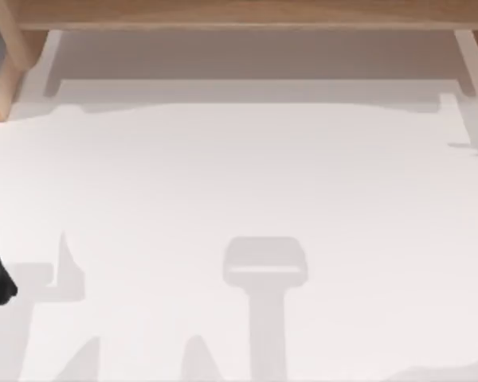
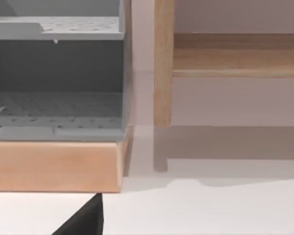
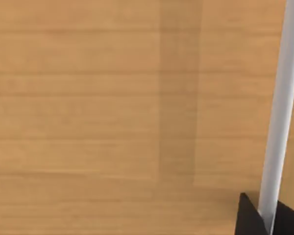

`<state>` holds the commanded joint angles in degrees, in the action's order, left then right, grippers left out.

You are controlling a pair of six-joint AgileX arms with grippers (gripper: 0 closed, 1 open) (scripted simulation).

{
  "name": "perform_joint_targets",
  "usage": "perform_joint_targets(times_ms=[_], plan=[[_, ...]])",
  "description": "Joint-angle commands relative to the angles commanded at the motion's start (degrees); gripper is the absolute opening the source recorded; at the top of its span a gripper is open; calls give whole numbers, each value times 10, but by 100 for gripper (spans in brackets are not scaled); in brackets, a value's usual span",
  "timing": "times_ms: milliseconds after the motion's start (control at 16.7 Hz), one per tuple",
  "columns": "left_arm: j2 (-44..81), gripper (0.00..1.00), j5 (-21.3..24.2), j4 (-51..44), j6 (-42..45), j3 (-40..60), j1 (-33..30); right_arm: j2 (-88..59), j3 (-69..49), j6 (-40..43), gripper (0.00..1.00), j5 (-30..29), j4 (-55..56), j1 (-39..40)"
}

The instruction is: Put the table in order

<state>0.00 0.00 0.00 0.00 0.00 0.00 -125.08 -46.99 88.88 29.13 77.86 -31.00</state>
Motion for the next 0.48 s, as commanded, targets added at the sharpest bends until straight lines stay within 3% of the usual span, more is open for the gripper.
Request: perform_joint_targets(times_ms=[480], plan=[[0,100,0,0,0,0,0,-37,-89,0,0,-33,-51,28]])
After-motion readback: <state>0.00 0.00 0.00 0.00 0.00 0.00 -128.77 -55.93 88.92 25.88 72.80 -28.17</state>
